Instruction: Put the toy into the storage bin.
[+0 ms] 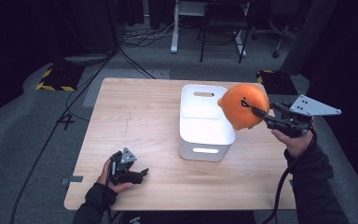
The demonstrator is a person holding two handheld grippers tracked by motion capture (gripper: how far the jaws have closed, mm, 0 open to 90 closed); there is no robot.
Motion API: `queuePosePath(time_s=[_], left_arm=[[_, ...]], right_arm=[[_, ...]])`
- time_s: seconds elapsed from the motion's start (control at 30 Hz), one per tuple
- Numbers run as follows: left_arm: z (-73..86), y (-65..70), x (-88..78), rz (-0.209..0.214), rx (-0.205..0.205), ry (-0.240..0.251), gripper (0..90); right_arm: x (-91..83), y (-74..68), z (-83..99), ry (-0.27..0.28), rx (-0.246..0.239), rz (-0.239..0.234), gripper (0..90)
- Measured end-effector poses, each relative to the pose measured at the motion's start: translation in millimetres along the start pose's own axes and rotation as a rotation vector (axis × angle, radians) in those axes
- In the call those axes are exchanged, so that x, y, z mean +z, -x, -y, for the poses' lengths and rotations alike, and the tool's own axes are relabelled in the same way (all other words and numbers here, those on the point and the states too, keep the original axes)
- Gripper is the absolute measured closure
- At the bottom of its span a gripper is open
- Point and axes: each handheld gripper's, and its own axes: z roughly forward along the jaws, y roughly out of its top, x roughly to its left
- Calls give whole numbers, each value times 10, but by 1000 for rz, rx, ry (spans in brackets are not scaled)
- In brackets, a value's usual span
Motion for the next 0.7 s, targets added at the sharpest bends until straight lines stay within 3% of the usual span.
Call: queuePosePath(time_s=[0.7], left_arm=[[-1, 0, -1, 0, 1, -1, 163]], right_arm=[[213, -194, -18, -18, -14, -70, 595]])
